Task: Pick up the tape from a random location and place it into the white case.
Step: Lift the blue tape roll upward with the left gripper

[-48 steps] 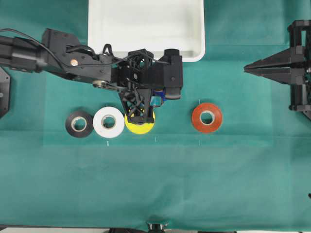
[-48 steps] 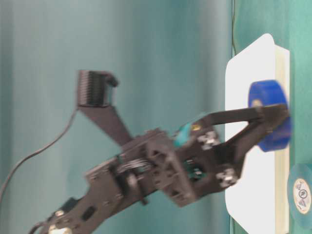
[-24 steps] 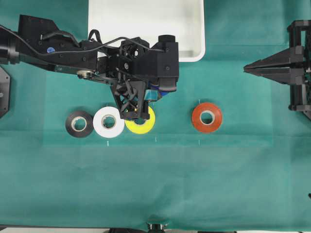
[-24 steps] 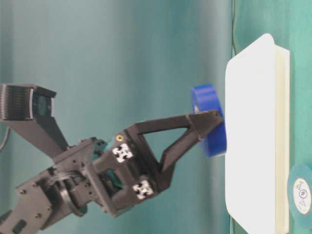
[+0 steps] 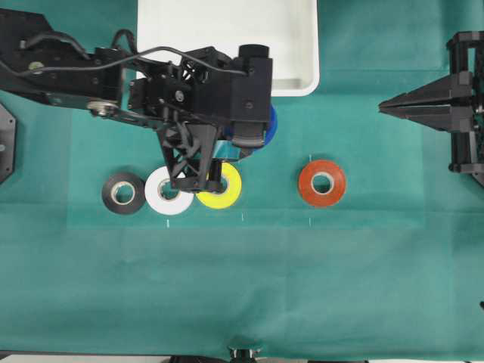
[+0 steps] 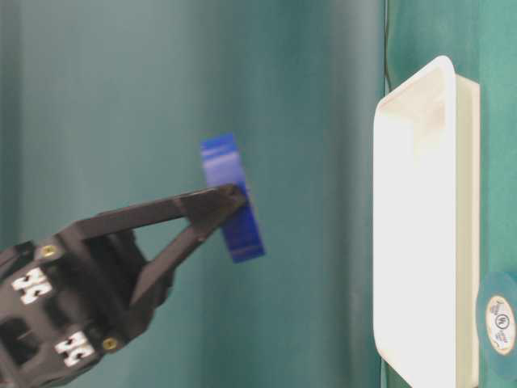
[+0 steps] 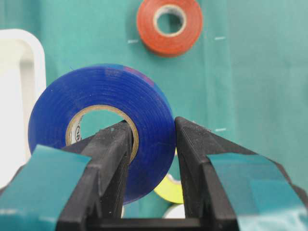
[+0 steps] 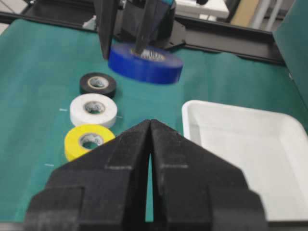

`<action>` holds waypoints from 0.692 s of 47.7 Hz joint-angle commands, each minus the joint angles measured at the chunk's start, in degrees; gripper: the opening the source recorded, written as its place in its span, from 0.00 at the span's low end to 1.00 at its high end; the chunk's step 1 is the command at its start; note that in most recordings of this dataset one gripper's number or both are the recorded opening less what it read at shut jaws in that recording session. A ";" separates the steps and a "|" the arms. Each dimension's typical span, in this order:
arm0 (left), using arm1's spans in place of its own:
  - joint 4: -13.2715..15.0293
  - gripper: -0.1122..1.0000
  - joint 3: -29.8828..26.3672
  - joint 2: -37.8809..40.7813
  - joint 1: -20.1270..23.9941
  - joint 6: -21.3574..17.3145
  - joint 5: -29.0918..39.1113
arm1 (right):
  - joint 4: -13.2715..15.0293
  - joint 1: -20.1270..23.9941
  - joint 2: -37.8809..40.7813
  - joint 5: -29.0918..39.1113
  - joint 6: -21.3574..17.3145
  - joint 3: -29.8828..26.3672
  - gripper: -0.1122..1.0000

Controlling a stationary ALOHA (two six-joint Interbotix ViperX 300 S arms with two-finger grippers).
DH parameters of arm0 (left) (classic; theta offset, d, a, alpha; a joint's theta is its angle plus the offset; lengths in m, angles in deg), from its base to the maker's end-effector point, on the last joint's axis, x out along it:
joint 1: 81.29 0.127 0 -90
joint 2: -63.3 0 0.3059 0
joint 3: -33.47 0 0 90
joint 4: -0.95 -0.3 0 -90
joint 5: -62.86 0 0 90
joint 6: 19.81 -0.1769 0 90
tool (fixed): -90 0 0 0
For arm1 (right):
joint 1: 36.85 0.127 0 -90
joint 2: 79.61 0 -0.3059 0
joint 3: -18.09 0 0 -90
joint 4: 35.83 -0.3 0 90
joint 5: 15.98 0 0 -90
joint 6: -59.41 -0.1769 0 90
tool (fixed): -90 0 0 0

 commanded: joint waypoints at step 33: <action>-0.09 0.32 -1.49 -2.99 -0.70 0.00 0.70 | 0.09 0.09 0.79 -0.44 -0.09 -0.97 0.10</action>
